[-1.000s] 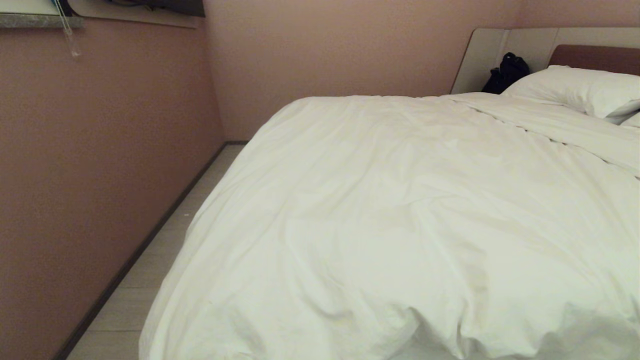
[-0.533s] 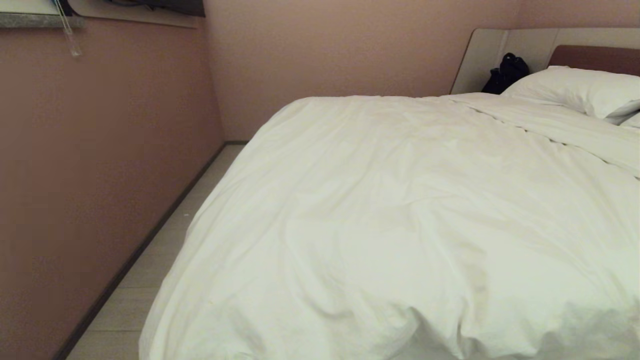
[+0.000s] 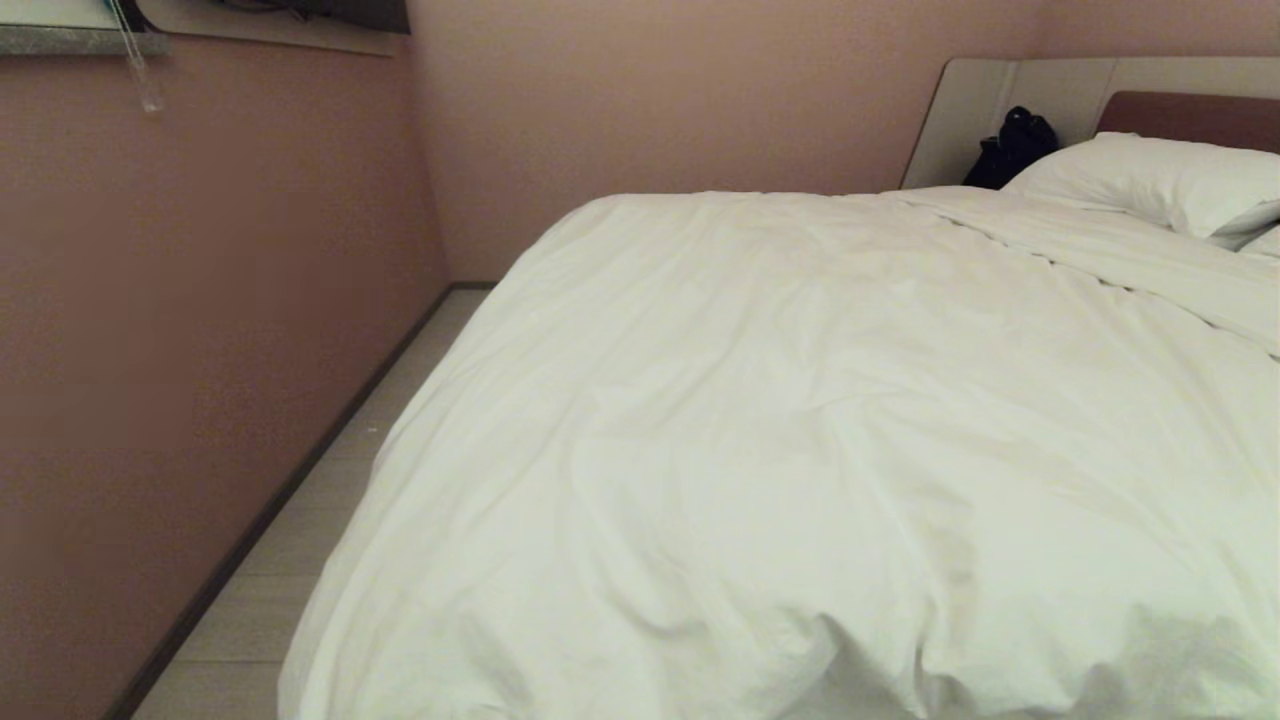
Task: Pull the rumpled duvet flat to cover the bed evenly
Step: Flatten the corners of the folded blanket
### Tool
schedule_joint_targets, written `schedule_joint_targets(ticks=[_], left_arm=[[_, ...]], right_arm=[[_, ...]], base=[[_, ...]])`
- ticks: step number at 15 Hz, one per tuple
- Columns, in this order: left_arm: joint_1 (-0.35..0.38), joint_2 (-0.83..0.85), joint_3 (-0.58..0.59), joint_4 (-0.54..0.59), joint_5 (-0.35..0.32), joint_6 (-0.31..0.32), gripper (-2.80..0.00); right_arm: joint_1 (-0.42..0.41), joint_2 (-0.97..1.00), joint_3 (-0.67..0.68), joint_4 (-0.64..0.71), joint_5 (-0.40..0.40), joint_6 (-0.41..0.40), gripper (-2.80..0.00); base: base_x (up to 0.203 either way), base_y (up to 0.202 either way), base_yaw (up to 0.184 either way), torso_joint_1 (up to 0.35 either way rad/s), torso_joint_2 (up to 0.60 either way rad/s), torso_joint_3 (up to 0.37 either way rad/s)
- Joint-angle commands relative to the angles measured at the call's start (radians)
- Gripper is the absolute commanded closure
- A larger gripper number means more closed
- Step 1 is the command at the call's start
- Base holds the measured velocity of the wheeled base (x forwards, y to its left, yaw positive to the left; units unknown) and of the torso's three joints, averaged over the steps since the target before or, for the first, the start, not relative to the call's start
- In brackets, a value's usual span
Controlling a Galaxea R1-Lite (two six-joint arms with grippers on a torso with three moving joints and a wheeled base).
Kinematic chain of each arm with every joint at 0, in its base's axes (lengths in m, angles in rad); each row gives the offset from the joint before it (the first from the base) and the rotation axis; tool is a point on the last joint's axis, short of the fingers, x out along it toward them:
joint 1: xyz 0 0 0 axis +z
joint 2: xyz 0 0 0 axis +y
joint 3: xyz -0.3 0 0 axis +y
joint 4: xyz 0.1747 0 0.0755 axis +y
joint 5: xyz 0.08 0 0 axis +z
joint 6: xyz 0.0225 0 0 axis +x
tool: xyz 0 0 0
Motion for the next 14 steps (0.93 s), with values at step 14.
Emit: schedule_joint_targets(ticks=[14], left_arm=[[0.000, 0.000, 0.000, -0.002, 0.001, 0.001, 0.00]], right_arm=[[0.194, 0.002, -0.019, 0.022, 0.118, -0.195, 0.00]], base=[[0.000, 0.000, 0.000, 0.000, 0.00, 0.000]])
